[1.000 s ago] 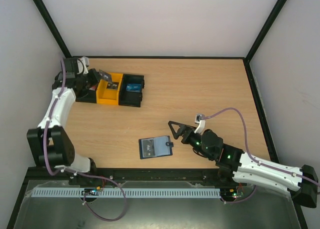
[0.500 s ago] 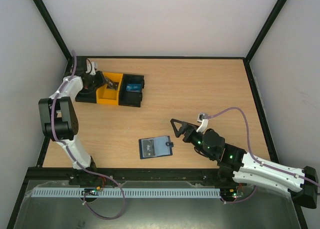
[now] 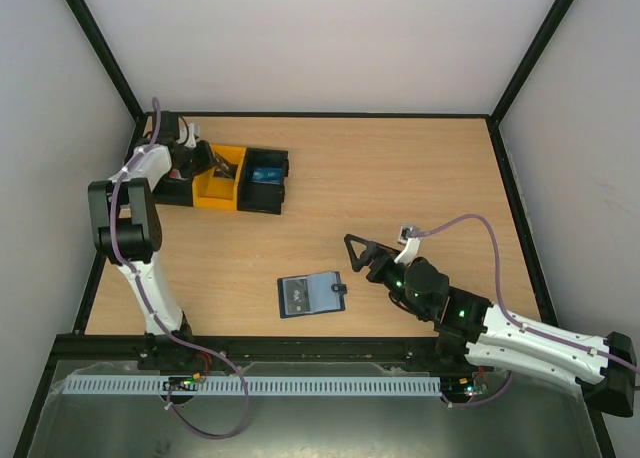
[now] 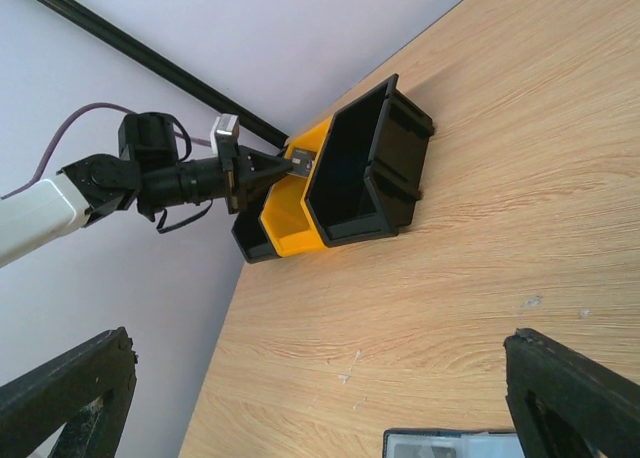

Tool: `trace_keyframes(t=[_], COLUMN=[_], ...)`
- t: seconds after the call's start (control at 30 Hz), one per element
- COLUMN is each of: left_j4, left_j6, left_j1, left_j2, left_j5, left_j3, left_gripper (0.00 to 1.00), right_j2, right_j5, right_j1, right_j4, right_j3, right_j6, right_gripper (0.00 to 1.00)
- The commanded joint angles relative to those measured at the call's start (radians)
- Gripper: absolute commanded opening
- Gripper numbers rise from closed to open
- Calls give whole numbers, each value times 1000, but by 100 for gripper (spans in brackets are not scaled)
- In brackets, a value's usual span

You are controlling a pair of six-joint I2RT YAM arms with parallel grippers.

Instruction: Take the credit cards out of the card holder

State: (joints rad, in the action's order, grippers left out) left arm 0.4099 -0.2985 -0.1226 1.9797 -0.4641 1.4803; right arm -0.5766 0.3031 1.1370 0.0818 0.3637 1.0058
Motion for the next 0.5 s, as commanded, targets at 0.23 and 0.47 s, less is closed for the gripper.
trace_keyframes(t=[0.23,0.47], left_j4=[-4,-27], left_j6=[-11,-38], left_j1=[13,24], left_j2=[55,66], left_j5=[24,23], left_j3=[57,60], left_gripper=[4,7], right_j2=[4,43], right_j5=[42,46], right_j1=[0,1], right_j4=[8,-31], right_j3=[-10,7], right_j6=[19,23], right_gripper=[98,98])
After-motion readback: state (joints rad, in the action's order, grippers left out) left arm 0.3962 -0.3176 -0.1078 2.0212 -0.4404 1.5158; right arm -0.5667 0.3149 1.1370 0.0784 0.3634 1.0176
